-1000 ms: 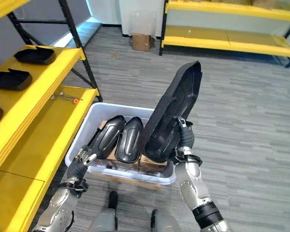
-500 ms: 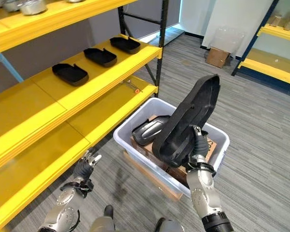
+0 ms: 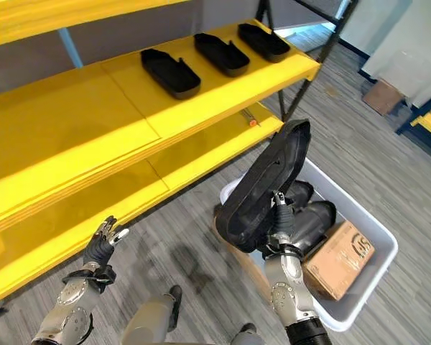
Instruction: Move parts from the plastic box to the shelf.
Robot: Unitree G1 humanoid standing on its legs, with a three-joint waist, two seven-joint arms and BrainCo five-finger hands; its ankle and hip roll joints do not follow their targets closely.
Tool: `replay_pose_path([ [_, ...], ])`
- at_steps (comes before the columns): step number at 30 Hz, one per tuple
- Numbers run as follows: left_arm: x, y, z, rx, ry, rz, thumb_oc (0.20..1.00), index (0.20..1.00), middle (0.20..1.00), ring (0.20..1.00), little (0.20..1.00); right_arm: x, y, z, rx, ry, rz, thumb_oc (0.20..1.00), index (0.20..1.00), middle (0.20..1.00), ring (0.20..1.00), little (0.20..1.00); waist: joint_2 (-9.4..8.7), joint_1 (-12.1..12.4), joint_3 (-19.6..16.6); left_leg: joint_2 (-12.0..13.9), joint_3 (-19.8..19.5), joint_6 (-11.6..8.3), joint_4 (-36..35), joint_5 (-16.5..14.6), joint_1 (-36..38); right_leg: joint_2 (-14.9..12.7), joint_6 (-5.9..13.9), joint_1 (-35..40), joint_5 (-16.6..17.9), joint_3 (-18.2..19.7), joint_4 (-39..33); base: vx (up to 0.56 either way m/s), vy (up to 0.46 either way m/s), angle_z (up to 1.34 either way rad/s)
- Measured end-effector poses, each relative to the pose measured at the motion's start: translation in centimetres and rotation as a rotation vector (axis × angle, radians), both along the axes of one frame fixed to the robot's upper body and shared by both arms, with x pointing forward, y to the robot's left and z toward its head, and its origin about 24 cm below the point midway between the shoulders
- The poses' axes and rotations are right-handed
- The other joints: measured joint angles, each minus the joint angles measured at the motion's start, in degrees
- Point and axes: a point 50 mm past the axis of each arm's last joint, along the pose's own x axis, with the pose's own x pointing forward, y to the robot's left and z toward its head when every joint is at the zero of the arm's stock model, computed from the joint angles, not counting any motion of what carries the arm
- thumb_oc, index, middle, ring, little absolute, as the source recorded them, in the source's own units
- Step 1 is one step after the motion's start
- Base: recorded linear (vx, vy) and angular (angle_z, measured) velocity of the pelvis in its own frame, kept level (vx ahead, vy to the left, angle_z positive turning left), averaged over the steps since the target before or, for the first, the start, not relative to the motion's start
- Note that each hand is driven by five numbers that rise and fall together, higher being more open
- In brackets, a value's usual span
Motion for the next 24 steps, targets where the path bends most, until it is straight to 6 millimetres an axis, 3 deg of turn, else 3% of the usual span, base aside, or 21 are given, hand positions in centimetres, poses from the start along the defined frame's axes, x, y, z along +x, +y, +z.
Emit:
replay_pose_path([
  [2,-0.3,0.5,0.0,0.019,0.008,0.001,1.000,1.000,1.000,1.000,1.000,-0.2,0.5,-0.3,0.008,0.012,0.016,0.200,0.200,0.200,0.200,0.200,0.03,-0.65,-0.69,-0.30,-0.19,0.43,-1.93,1.09,1.43,-0.34,0.97,-3.01,1.44,5.22,4.81,0.20,0.261,0.41],
  [3,-0.5,0.8,0.0,0.034,0.017,0.001,1.000,1.000,1.000,1.000,1.000,-0.2,1.0,-0.3,0.009,0.009,0.045,0.200,0.200,0.200,0.200,0.200,0.08,-0.50,-0.66,-0.75,-1.43,1.98,-3.36,1.24,2.50,1.56,0.86,-3.76,1.76,7.88,5.95,0.23,0.255,0.16],
  [5,-0.6,1.3,0.0,0.064,0.028,-0.009,1.000,1.000,1.000,1.000,1.000,-0.4,1.8,-0.6,0.020,0.015,0.079,0.200,0.200,0.200,0.200,0.200,0.16,-1.71,-0.58,-1.14,-3.89,3.36,-9.99,4.52,6.95,9.78,1.33,-4.88,-2.44,17.33,10.42,0.22,0.150,0.28],
  [6,-0.6,1.2,0.0,0.068,0.026,-0.014,1.000,1.000,1.000,1.000,1.000,-0.7,1.8,-0.8,0.019,0.022,0.086,0.200,0.200,0.200,0.200,0.200,0.80,-2.06,-0.43,-1.04,-4.83,3.30,-14.28,6.69,10.03,13.43,1.27,-5.85,-4.81,18.77,11.06,0.24,0.071,0.26],
  [8,-0.3,0.8,0.1,0.052,0.014,-0.016,1.000,1.000,1.000,1.000,1.000,-1.2,1.2,-0.8,0.007,0.020,0.082,0.200,0.200,0.200,0.200,0.200,2.21,-3.22,0.03,-1.59,-6.48,3.32,-17.04,7.30,12.67,17.33,0.18,-9.03,-7.08,16.48,9.04,0.18,0.019,0.37],
  [10,0.0,0.0,0.0,0.031,0.009,-0.026,1.000,1.000,1.000,1.000,1.000,-1.4,0.4,-1.0,-0.007,0.031,0.071,0.200,0.200,0.200,0.200,0.200,3.92,-6.10,0.93,-1.53,-10.29,2.14,-18.74,8.11,14.78,22.46,-1.14,-11.05,-7.70,17.35,1.86,0.20,-0.031,0.93],
  [11,0.2,-0.3,0.0,0.027,0.003,-0.043,1.000,1.000,1.000,1.000,1.000,-1.6,0.0,-1.2,-0.009,0.042,0.060,0.200,0.200,0.200,0.200,0.200,4.24,-7.50,0.98,-1.85,-10.04,1.22,-19.61,8.69,15.77,23.86,-1.04,-12.87,-6.86,17.42,-0.99,0.25,-0.048,0.89],
  [12,0.5,-0.8,0.1,0.014,-0.008,-0.048,1.000,1.000,1.000,1.000,1.000,-1.7,-0.2,-1.3,-0.010,0.048,0.054,0.200,0.200,0.200,0.200,0.200,4.59,-7.57,1.04,-2.36,-11.78,-0.39,-20.28,7.73,17.01,25.47,-1.75,-14.74,-6.31,18.21,-1.92,0.16,-0.054,1.02],
  [13,0.4,-1.2,-0.6,-0.007,0.015,-0.041,1.000,1.000,1.000,1.000,1.000,-2.2,-0.8,-1.8,-0.030,0.071,0.047,0.200,0.200,0.200,0.200,0.200,5.23,-8.99,0.74,-2.77,-13.31,-4.41,-20.45,5.22,18.96,29.50,-1.33,-14.59,-3.34,25.09,-10.93,0.15,-0.071,0.68],
  [14,0.0,-1.4,-0.9,-0.015,0.025,-0.051,1.000,1.000,1.000,1.000,1.000,-2.5,-0.9,-2.1,-0.034,0.086,0.046,0.200,0.200,0.200,0.200,0.200,4.78,-8.96,0.85,-2.88,-11.35,-6.58,-21.26,3.81,21.30,31.36,-3.36,-15.05,-0.14,25.14,-13.84,0.10,-0.057,0.58],
  [15,-0.9,-1.5,-1.4,-0.022,0.047,-0.053,1.000,1.000,1.000,1.000,1.000,-2.5,-0.9,-2.1,-0.027,0.089,0.048,0.200,0.200,0.200,0.200,0.200,4.68,-8.72,0.60,-3.98,-10.94,-4.73,-21.55,4.76,23.68,32.95,-4.36,-15.32,2.30,24.91,-15.30,0.11,-0.107,0.30],
  [17,-1.5,-1.8,-1.7,-0.039,0.059,-0.050,1.000,1.000,1.000,1.000,1.000,-2.6,-1.5,-2.2,-0.025,0.091,0.034,0.200,0.200,0.200,0.200,0.200,4.55,-10.45,0.25,-6.02,-10.90,-4.39,-21.91,4.96,26.15,32.15,-6.59,-15.01,4.58,22.54,-14.63,0.11,-0.149,0.63],
  [18,-2.6,-2.2,-2.4,-0.070,0.091,-0.037,1.000,1.000,1.000,1.000,1.000,-2.6,-2.1,-2.3,-0.030,0.099,0.009,0.200,0.200,0.200,0.200,0.200,4.03,-10.21,-0.17,-8.73,-11.43,-4.42,-20.74,4.96,28.44,32.51,-11.41,-12.66,8.93,21.89,-13.83,0.10,-0.148,0.62],
  [19,-3.8,-2.4,-3.0,-0.084,0.126,-0.026,1.000,1.000,1.000,1.000,1.000,-2.9,-2.3,-2.6,-0.031,0.110,0.001,0.200,0.200,0.200,0.200,0.200,1.91,-9.23,-0.93,-12.63,-11.08,-5.03,-15.91,4.87,27.19,30.50,-17.64,-10.10,12.12,23.02,-15.14,0.08,-0.150,0.01],
  [20,-4.6,-2.6,-3.2,-0.102,0.136,-0.014,1.000,1.000,1.000,1.000,1.000,-2.3,-2.3,-2.5,-0.039,0.108,0.004,0.200,0.200,0.200,0.200,0.200,1.52,-6.72,-1.04,-13.27,-11.20,-3.31,-6.91,1.14,22.33,29.46,-15.90,-7.98,11.58,24.50,-18.36,0.08,-0.151,0.02],
  [21,-4.8,-2.0,-2.7,-0.079,0.125,-0.025,1.000,1.000,1.000,1.000,1.000,-2.0,-2.1,-2.3,-0.027,0.102,0.002,0.200,0.200,0.200,0.200,0.200,0.84,-6.92,-0.86,-10.18,-11.55,-3.94,-3.65,-2.46,18.92,29.06,-15.47,-6.61,12.51,24.08,-20.82,0.07,-0.141,0.07],
  [23,-4.5,-0.6,-2.1,-0.039,0.110,-0.013,1.000,1.000,1.000,1.000,1.000,-1.3,-1.6,-1.9,-0.015,0.082,0.008,0.200,0.200,0.200,0.200,0.200,-0.52,-6.08,-0.53,-2.20,-14.42,-5.57,-4.76,-3.89,14.86,29.36,-13.94,-5.34,11.68,23.32,-21.44,0.08,-0.146,0.45],
  [24,-4.2,-0.8,-2.1,-0.036,0.117,-0.029,1.000,1.000,1.000,1.000,1.000,-1.0,-1.5,-1.6,-0.011,0.068,0.010,0.200,0.200,0.200,0.200,0.200,-0.29,-6.05,-0.47,0.58,-14.88,-5.41,-9.40,-2.21,16.18,29.16,-12.14,-3.78,10.39,22.76,-21.14,0.07,-0.163,0.41],
])
